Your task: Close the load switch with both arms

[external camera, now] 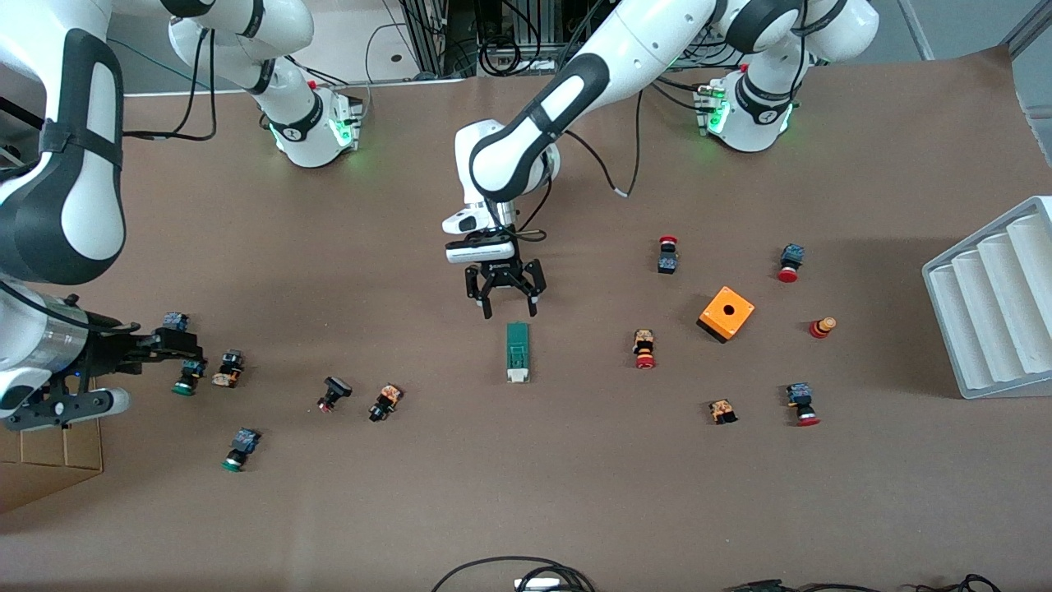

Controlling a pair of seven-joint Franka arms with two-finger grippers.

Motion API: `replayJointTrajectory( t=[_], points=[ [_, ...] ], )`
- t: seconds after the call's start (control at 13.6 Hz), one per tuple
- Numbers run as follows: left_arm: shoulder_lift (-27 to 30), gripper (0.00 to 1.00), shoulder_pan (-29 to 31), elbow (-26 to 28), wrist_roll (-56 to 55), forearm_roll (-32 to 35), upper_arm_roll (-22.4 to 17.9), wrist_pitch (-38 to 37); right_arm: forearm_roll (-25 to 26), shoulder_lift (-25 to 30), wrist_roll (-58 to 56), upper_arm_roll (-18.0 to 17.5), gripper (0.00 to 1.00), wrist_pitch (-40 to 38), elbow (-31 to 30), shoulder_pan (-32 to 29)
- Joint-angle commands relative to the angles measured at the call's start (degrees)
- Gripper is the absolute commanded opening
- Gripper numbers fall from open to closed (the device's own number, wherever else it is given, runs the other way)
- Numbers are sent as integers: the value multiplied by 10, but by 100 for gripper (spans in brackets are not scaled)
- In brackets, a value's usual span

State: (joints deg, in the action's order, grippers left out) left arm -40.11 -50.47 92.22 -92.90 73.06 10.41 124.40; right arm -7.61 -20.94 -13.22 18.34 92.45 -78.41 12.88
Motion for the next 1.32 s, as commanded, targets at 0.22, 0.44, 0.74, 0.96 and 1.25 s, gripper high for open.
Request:
replayJointTrajectory(
  t=[0.22,0.44,0.74,0.96,1.25],
  points=[
    [64,100,28,-13,217,-182,2,8,34,37,6,-39,100,0,-17,-51],
    [98,100,49,-19,296,-253,0,2,37,60,11,-86,100,1,-25,-80],
    [150,100,91,-20,419,-358,0,-29,45,77,7,-150,100,0,-27,-140],
    [183,100,130,-35,525,-453,0,-62,78,79,11,-193,100,1,-24,-160],
    [185,100,168,-108,619,-529,0,-164,78,78,12,-195,100,0,-22,-159]
  ],
)
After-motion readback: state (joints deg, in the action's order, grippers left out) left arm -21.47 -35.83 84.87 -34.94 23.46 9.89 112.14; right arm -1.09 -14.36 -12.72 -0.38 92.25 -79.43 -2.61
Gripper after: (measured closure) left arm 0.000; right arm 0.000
